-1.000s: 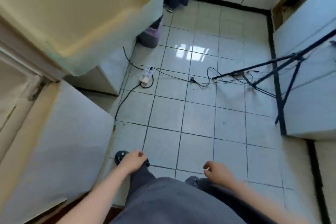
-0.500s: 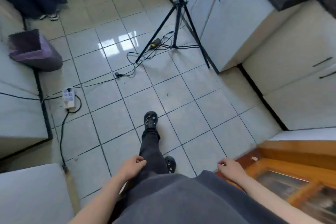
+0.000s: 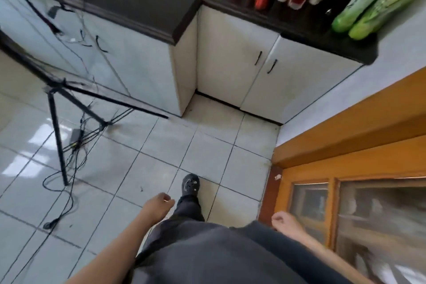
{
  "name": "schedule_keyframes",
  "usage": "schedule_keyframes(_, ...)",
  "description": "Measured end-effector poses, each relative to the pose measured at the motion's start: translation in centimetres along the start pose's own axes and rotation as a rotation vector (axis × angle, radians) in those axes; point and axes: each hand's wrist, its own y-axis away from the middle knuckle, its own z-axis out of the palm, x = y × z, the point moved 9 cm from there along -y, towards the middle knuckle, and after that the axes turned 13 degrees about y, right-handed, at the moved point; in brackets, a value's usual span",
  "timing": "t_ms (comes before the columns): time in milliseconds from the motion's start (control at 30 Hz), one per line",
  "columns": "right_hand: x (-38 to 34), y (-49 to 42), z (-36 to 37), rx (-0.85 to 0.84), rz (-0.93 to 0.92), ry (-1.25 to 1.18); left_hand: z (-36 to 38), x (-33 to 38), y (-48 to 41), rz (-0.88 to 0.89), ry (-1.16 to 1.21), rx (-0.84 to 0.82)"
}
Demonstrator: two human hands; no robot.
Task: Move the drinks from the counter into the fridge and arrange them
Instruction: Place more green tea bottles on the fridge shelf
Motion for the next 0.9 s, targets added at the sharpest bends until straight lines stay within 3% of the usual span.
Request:
schedule_keyframes(133, 0.0, -2.2, -5.7, 0.104, 0.097, -0.206, -3.1, 10.9, -5.2, 0.125, -0.145, -0.039)
schedule_keyframes(267, -1.1, -3.7, -8.5, 0.122, 0.122, -0.288, -4.6, 18.3, -9.5, 0.139, -0.245, -0.061)
schedule_keyframes(533, 2.2, -10.2, -15.5, 0.091, 0.179, -0.498, 0.3, 30.6, -15.1, 0.13, -0.265, -0.184)
schedule_keyframes(733, 5.8, -16.0, -33.1, 0.341, 0.132, -0.635, 4.0, 46.5, -15.7, 0.255, -0.057, -0.118)
schedule_keyframes(900, 6.2, -17.0, -48.7, 0.697, 0.067, -0.755, 6.0, 61.6, -13.7, 0.508, 0.101, -0.097)
